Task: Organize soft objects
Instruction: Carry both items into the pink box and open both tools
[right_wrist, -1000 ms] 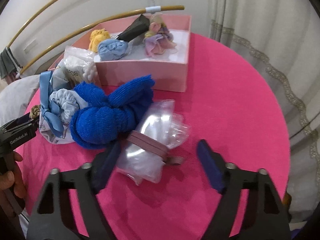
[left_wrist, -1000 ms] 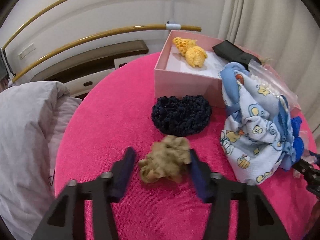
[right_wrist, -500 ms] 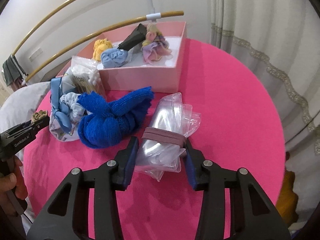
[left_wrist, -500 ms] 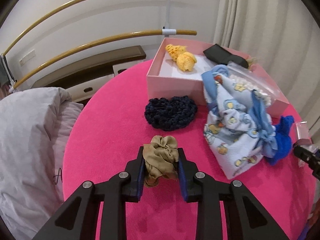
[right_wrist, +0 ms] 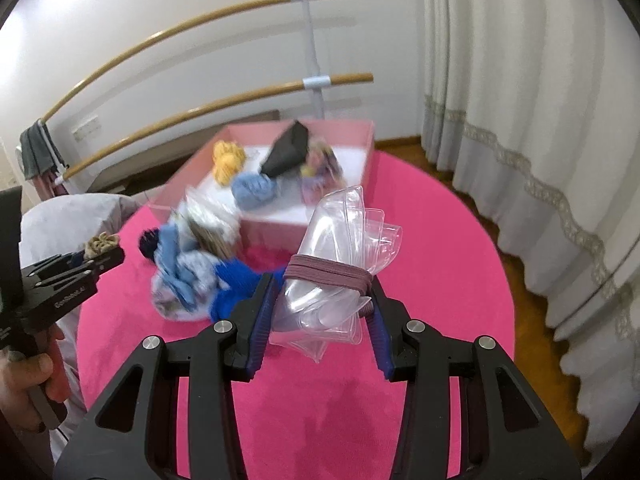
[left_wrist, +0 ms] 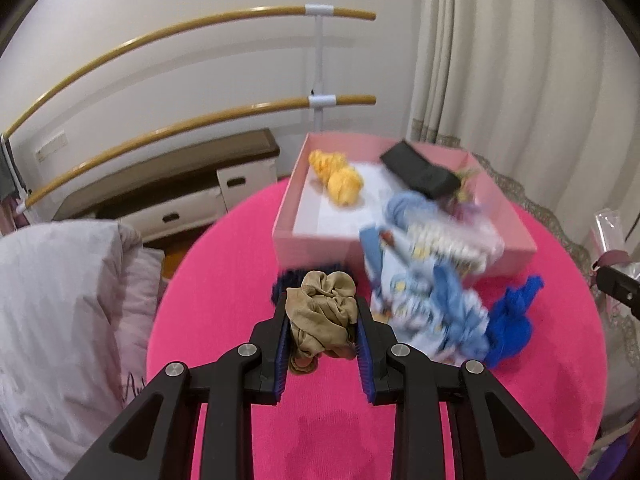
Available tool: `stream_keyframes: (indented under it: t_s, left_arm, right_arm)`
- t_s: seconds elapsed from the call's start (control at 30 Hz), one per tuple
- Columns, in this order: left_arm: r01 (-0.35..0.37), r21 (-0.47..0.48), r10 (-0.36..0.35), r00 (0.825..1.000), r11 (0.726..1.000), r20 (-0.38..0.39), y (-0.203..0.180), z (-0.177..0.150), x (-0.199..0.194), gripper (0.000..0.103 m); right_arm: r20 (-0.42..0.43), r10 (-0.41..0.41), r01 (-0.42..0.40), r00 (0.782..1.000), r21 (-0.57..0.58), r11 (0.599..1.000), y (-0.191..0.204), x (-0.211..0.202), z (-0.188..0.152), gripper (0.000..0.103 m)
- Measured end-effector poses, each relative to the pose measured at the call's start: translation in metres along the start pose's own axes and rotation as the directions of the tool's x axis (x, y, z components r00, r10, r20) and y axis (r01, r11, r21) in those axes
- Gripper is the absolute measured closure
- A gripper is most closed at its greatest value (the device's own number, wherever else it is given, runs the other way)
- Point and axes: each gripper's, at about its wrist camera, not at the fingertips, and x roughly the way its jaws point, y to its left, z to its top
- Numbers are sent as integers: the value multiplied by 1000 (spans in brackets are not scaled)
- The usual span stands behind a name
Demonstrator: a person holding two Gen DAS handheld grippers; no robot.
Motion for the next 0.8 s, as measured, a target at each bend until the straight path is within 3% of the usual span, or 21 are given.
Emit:
stream_keyframes:
  t_s: [0.2,0.43,0.8]
  left_arm:
    - [3,15,-4,998,1000,64,-1,42,-9,78]
    - [21,31,-24,996,999,86,-5,95,8,78]
    - [57,54,-56,998,997,-25,-14,166,107,77]
  right_arm:
    - [53,40,-37,998,-48,998,15,2,40,63]
    - [74,105,-100,992,-63,993,23,29,100,63]
    - [-51,98,-99,994,-32,995,1,124,160,62]
